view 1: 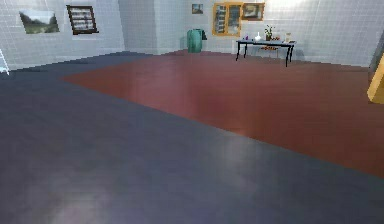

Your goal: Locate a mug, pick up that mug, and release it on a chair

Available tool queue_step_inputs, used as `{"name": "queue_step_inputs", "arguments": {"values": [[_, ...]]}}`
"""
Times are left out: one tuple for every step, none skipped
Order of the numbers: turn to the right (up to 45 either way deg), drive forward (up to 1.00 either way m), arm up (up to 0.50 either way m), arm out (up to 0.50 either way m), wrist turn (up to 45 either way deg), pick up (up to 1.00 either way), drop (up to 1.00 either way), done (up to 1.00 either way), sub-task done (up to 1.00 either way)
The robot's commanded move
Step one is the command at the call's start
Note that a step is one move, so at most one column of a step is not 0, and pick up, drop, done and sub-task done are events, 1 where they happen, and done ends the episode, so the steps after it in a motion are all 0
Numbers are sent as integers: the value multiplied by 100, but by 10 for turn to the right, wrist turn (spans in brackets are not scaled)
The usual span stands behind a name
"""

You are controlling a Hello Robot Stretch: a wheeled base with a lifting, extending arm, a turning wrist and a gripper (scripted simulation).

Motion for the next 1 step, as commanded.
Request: {"name": "queue_step_inputs", "arguments": {"values": [[-30, 0, 0, 0, 0, 0, 0, 0, 0]]}}
